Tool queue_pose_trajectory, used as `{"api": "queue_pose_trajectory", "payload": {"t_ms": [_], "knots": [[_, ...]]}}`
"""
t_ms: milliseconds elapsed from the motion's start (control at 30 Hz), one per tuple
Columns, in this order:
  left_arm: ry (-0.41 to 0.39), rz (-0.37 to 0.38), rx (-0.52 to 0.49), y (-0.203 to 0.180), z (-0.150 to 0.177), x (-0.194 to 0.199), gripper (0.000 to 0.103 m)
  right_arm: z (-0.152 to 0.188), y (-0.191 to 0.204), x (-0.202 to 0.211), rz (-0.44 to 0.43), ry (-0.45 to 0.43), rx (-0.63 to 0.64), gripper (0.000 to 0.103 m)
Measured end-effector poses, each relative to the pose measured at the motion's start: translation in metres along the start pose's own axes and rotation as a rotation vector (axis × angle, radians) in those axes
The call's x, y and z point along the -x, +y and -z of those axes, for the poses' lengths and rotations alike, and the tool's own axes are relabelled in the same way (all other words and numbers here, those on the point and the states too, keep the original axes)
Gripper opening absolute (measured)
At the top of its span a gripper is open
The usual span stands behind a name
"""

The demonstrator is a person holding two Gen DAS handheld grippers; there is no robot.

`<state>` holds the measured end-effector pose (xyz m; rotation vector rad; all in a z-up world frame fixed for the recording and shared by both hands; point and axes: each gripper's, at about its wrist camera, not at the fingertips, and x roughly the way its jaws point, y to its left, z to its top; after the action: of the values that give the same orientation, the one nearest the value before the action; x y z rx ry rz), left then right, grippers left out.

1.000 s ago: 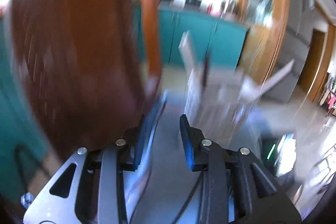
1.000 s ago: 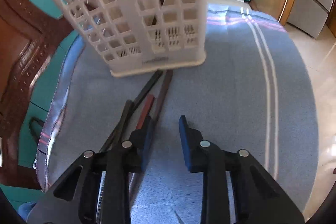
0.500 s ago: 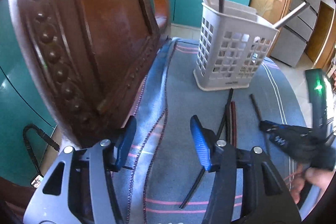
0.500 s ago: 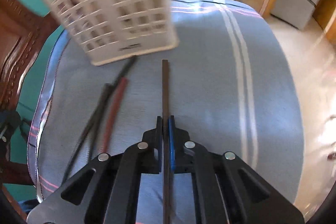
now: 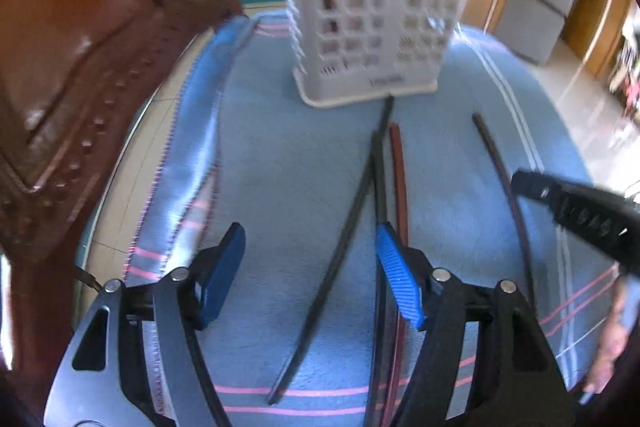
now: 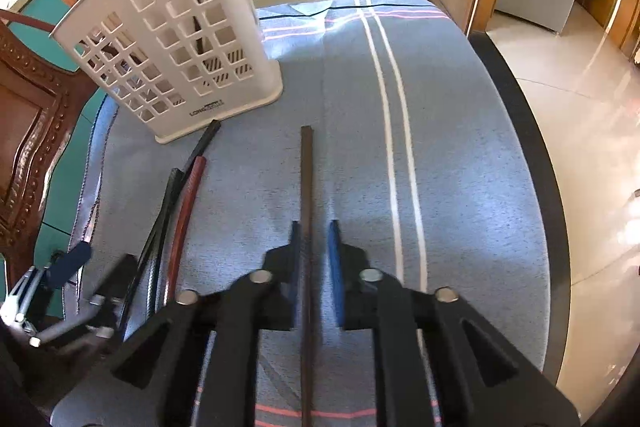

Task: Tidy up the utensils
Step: 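Close the right tool on a dark brown chopstick while the left tool grasps a black one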

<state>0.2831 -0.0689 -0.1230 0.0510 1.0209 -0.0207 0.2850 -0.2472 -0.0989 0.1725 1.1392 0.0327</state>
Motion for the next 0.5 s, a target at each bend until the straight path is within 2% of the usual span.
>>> {"api": "queue_pose_trajectory", "payload": {"t_ms": [100,167,233,300,400,467,500], "knots": [[0.028,0.012,-0.026,-0.011,0.003,-0.014,0.071,0.003,-0.002,0.005,-0.003,0.000,-0.002,0.022],[0.018,0.013,-0.020,-0.012,0.004,-0.016,0.072,0.005,0.001,0.008,-0.006,-0.003,0.001,0.026],[0.019,0.044,-0.002,-0.010,0.004,-0.017,0.059,0.002,0.000,0.004,-0.009,-0.003,0.005,0.027],[0.014,0.057,0.013,-0.008,0.004,-0.016,0.038,0.000,0.000,0.003,-0.012,-0.003,0.009,0.027],[0.011,0.073,0.029,-0.005,0.005,-0.014,0.019,0.000,0.005,0.000,-0.014,0.000,0.019,0.027],[0.012,0.092,0.045,-0.003,0.005,-0.013,0.011,-0.001,0.008,-0.005,-0.013,0.003,0.028,0.027],[0.012,0.101,0.053,0.000,0.005,-0.011,0.011,0.000,0.008,-0.005,-0.011,0.004,0.031,0.027]]}}
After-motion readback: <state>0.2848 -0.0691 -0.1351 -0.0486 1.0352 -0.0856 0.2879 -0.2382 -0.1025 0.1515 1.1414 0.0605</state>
